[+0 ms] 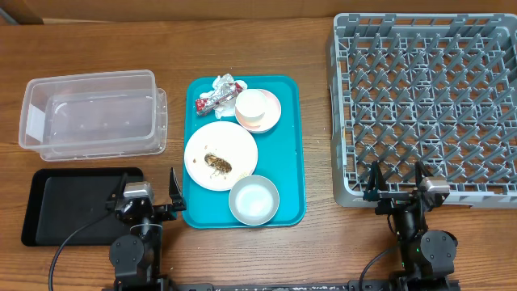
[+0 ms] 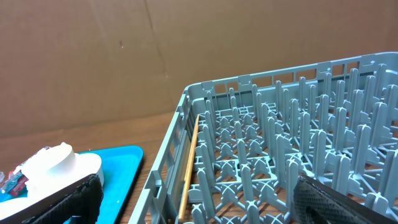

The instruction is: Sort waste into correct bins and load items into the dishwasher

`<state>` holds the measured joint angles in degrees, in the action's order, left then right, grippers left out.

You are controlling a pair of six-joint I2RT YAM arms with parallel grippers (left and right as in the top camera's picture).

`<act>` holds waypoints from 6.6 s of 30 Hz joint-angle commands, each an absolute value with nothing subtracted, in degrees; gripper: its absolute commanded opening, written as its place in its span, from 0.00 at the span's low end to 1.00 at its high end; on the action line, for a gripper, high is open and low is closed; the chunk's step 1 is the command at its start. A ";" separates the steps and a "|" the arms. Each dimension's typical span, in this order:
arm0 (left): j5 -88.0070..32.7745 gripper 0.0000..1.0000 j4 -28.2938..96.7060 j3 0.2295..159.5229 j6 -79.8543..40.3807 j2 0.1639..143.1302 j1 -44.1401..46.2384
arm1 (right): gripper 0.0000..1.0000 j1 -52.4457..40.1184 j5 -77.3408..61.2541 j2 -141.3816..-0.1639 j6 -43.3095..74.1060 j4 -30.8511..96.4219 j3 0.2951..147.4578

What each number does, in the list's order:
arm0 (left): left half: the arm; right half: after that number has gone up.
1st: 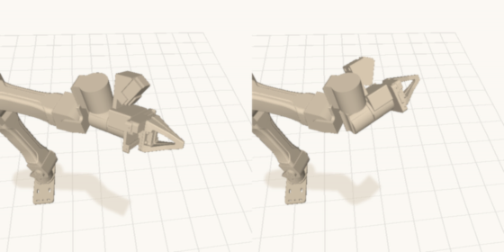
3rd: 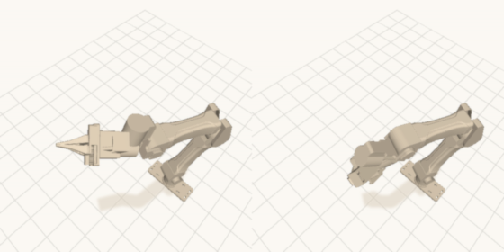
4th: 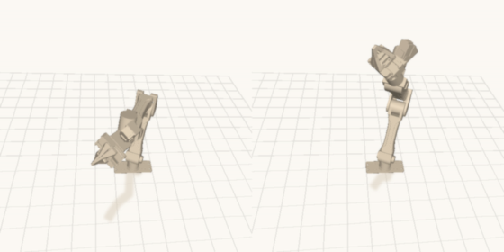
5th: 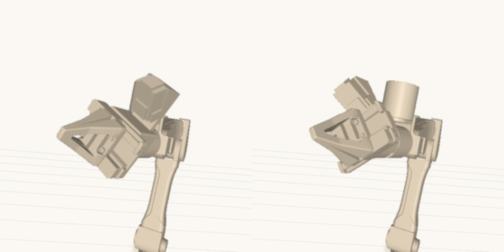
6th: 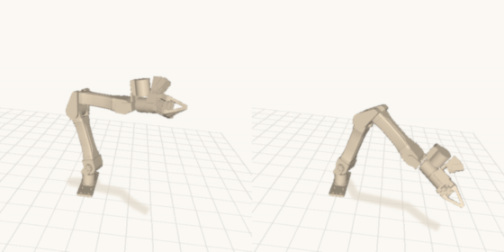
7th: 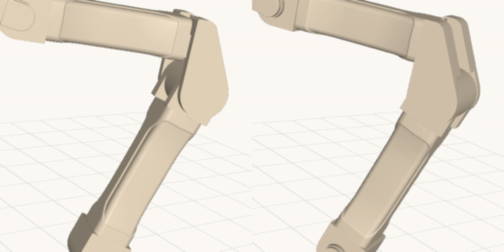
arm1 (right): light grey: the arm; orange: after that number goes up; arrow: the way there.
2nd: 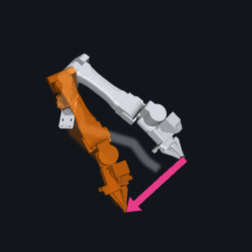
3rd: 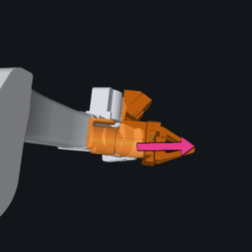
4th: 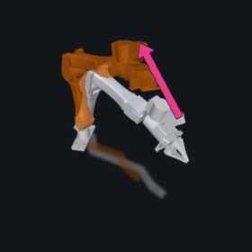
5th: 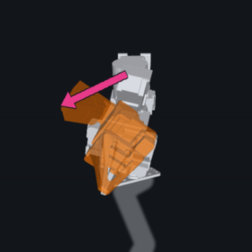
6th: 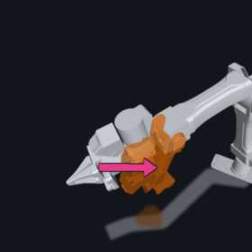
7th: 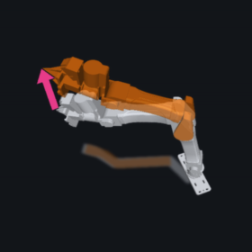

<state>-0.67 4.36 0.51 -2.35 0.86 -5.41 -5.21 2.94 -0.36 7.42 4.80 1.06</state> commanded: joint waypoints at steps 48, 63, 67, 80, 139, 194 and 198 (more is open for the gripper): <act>-0.47 1.00 4.43 0.27 -1.06 0.47 -5.87 | 1.00 -4.80 2.66 -0.16 7.05 4.60 0.47; -0.47 1.00 4.43 0.27 -1.06 0.47 -5.87 | 1.00 -4.80 2.66 -0.16 7.07 4.60 0.47; -0.49 1.00 4.43 0.27 -1.06 0.47 -5.87 | 1.00 -4.80 2.66 -0.16 7.05 4.60 0.47; -33.04 1.00 -6.15 0.27 -38.20 0.47 -5.87 | 1.00 -4.80 2.66 -0.16 7.07 4.60 0.47; -1.10 1.00 55.51 98.74 10.94 107.66 10.85 | 1.00 -4.80 2.66 -0.16 7.07 4.60 0.47; -0.36 0.20 43.42 99.18 16.47 120.42 11.92 | 1.00 -4.80 2.66 -0.16 7.05 4.60 0.47; -2.70 0.13 43.53 99.18 16.40 118.43 11.92 | 1.00 -4.80 2.66 -0.16 7.07 4.60 0.47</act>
